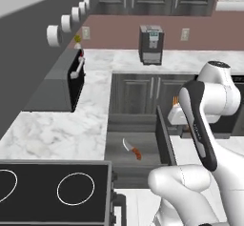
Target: Pick up the metallic utensils from the counter and place them in the open drawer. Make sure not to pick up any wooden utensils.
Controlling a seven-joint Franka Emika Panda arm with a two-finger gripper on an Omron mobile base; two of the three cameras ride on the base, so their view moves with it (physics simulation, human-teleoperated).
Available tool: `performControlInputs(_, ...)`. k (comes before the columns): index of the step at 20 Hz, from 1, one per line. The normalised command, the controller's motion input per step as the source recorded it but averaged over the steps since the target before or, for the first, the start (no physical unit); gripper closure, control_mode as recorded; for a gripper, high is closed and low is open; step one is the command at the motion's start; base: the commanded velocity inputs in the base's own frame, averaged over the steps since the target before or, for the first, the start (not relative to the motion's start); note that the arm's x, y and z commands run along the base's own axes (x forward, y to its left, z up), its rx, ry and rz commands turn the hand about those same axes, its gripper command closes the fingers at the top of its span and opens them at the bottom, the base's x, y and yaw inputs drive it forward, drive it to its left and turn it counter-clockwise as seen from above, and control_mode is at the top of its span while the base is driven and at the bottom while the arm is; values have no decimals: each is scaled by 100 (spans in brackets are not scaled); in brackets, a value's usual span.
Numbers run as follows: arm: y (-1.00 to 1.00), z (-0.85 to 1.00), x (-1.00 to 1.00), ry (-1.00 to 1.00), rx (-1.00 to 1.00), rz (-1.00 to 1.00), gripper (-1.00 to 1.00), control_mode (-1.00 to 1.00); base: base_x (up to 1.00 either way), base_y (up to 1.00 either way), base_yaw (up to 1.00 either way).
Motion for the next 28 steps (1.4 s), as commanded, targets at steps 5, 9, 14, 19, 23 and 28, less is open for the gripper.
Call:
performControlInputs(5, 0, 0, 0, 0, 0, 0, 100, 100, 64, 3, 0)
performControlInputs(9, 0, 0, 0, 0, 0, 0, 100, 100, 32, 12, 0)
performControlInputs(14, 0, 0, 0, 0, 0, 0, 100, 100, 6, 3, 0)
performControlInputs(19, 0, 0, 0, 0, 0, 0, 100, 100, 0, 0, 0)
performControlInputs(23, 0, 0, 0, 0, 0, 0, 100, 100, 2, 1, 0)
performControlInputs(28, 53, -19, 58, 22, -5, 0, 100, -100, 0, 0, 0)
